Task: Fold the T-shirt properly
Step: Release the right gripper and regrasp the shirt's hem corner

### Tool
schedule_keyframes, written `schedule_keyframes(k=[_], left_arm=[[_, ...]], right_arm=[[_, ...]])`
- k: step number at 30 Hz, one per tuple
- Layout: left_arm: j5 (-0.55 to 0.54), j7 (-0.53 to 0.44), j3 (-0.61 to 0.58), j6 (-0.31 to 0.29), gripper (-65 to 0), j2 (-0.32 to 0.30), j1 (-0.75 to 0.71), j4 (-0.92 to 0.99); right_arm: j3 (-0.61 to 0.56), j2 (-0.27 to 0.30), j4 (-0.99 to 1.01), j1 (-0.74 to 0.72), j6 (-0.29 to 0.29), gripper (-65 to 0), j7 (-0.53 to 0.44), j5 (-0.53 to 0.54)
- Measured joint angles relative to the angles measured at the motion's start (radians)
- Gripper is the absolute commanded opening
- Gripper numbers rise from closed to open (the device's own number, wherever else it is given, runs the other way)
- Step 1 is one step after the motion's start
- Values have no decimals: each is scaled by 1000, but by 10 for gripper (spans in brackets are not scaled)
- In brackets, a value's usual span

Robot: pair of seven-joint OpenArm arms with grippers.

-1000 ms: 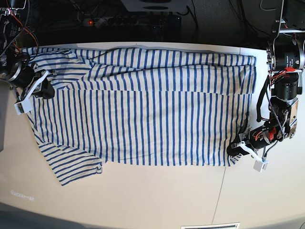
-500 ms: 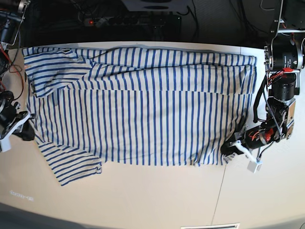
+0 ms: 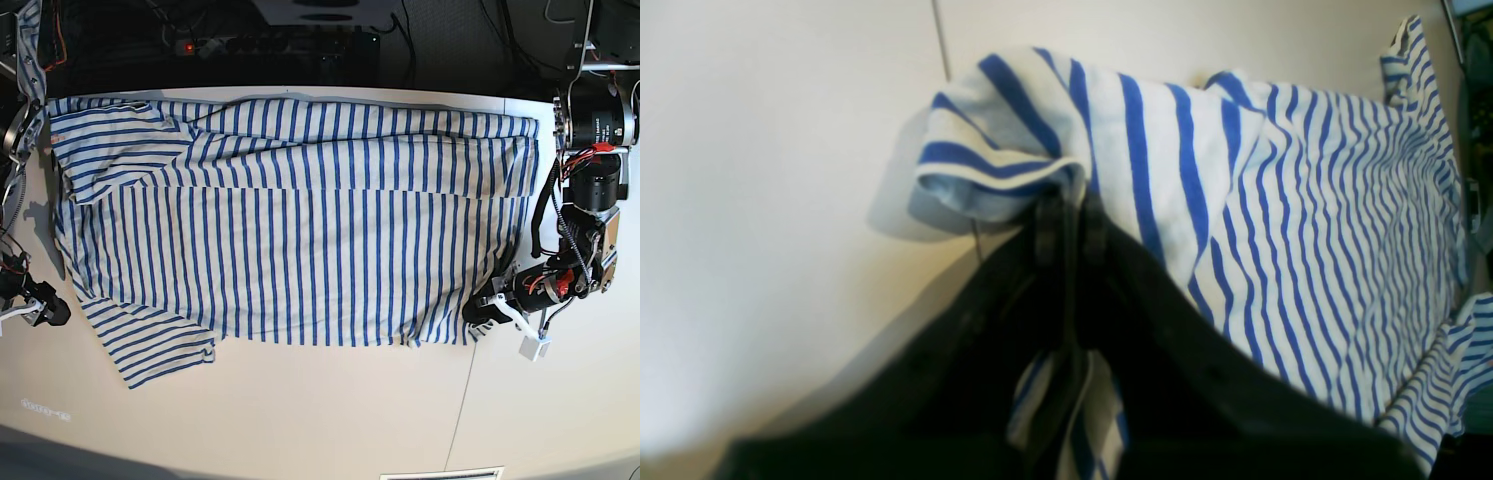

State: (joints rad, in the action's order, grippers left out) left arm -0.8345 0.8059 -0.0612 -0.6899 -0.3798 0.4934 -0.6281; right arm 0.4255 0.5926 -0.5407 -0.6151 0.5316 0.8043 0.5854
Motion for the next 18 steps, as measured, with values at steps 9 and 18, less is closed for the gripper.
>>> schedule_keyframes(k=[9,18], left_arm=[[-21,10,-3,0,-650,-16,-1,0],[-28,13,-3,0,-650,-19,-3,0]], right_arm=[[3,-8,161,-20,11,-303,-37,-23],[5,-91,158,-33,11,-303,-115,-106]])
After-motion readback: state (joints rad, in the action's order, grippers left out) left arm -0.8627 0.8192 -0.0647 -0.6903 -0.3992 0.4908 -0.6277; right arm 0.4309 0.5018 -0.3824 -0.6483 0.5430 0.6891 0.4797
